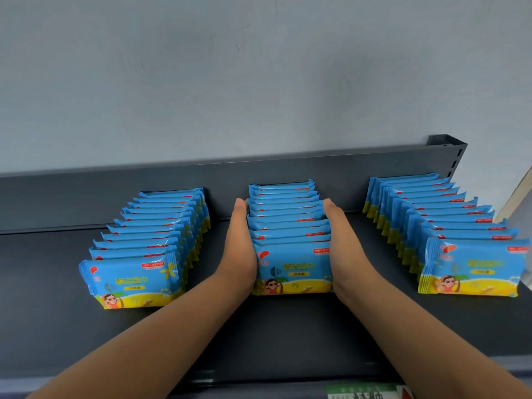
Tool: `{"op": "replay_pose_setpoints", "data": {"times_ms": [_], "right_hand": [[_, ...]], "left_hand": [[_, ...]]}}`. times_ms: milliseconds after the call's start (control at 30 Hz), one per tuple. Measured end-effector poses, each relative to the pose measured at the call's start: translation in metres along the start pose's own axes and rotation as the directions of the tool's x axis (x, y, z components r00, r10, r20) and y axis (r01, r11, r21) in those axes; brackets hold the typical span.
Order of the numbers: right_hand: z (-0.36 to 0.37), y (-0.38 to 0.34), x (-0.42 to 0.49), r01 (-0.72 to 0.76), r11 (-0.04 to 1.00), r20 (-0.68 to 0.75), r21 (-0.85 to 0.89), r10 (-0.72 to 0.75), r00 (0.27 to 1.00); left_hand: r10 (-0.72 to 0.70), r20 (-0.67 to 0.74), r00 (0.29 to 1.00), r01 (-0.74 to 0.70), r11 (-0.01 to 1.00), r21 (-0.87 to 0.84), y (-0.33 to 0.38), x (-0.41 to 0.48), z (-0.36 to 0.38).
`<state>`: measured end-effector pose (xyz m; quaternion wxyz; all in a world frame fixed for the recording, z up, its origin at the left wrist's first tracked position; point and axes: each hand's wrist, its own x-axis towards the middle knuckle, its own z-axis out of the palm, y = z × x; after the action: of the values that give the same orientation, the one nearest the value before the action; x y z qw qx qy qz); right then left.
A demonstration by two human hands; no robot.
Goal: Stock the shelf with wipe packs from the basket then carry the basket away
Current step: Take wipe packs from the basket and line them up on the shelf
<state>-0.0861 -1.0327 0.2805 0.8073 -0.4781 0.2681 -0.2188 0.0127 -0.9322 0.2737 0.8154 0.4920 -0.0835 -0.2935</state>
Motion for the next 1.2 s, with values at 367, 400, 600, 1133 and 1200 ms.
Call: {"op": "replay_pose_setpoints", "data": {"times_ms": [367,400,600,1133,1200], "right_hand": [[0.002,0.000,0.000,0.023,0.999,-0.013,-0.034,-0.023,1.000],[0.003,0.001,0.001,0.052,0.998,-0.038,-0.047,-0.054,0.998],[0.001,0.007,0.005,0.214,0.971,-0.120,-0.106,-0.227,0.967],[-0.011,-0.014,-0.016,0.387,0.138,0.273,-0.911,-0.501,0.821],[-0.010,-0.024,-0.024,0.386,-0.152,0.411,-0.910,-0.467,0.783]], "left_hand": [[0.049,-0.022,0.999,-0.047,0.994,0.098,-0.003,0.006,-0.010],[0.072,-0.038,0.997,-0.068,0.992,0.108,-0.004,0.007,-0.011],[0.251,-0.137,0.958,-0.217,0.950,0.223,-0.006,0.004,-0.017],[0.555,0.291,0.780,-0.380,0.050,0.924,0.023,-0.032,-0.009],[0.516,0.452,0.728,-0.322,-0.325,0.889,0.030,-0.031,-0.010]]}}
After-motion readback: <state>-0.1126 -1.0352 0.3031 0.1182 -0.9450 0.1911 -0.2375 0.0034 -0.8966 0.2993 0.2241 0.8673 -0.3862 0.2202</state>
